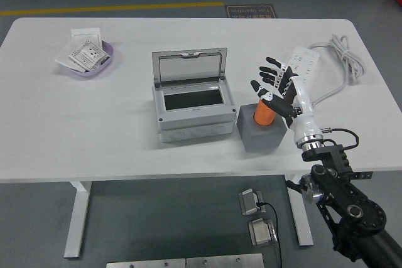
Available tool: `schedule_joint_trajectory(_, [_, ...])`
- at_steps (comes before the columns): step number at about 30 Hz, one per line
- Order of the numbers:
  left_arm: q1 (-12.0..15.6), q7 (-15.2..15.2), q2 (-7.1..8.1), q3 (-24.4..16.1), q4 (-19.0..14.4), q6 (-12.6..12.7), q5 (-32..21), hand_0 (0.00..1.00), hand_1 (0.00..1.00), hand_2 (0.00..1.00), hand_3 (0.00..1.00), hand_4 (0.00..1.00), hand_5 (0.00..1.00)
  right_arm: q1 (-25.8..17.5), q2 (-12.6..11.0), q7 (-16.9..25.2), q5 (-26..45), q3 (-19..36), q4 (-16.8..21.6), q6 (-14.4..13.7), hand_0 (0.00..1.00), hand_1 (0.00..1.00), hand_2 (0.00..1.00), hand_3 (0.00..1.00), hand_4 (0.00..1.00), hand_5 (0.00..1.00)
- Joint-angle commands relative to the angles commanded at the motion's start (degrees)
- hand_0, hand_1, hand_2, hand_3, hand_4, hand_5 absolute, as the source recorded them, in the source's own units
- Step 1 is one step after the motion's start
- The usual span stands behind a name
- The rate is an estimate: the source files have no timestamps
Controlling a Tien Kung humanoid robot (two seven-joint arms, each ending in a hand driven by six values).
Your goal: Pick up the cylinder from the cube,place it in the box,flap close box
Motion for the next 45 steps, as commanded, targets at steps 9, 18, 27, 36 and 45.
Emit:
schedule_joint_trajectory(9, [-0.1,-0.2,-0.10,0.0,0.0,0.1,0.1,0.733,0.739,0.713,0.827,0.801,0.628,-0.3,0.2,-0.1,0.3,-1.1,-1.3,0.2,0.745,0.711,0.683,0.758,0.834,0.195])
schedule_joint_trajectory(18, [-0.3,-0.7,-0.08,0.6,0.0,0.4,-0.4,0.730,0.739,0.712,0.825,0.799,0.624,-0.4,0.3,-0.6,-0.1,-2.0,-1.8,0.1,0.741,0.698,0.658,0.737,0.830,0.196])
schedule_joint_trajectory(27, [-0.5,-1.4,-0.17,1.5,0.0,0.7,-1.5,0.729,0.737,0.711,0.825,0.799,0.622,-0.8,0.3,-1.3,-1.8,-2.4,-1.6,-0.6,0.743,0.698,0.656,0.734,0.822,0.190])
schedule_joint_trajectory(36, [-0.5,-1.7,-0.19,1.4,0.0,1.0,-1.4,0.725,0.733,0.706,0.821,0.797,0.618,-0.8,0.1,-2.1,-2.9,-2.6,-2.2,-1.1,0.730,0.700,0.638,0.705,0.573,0.002])
schedule_joint_trajectory(45, [-0.6,-2.0,-0.23,1.5,0.0,1.1,-1.3,0.725,0.730,0.705,0.819,0.798,0.617,-0.6,0.1,-2.3,-2.7,-3.0,-2.6,-0.8,0.732,0.702,0.635,0.698,0.539,0.002])
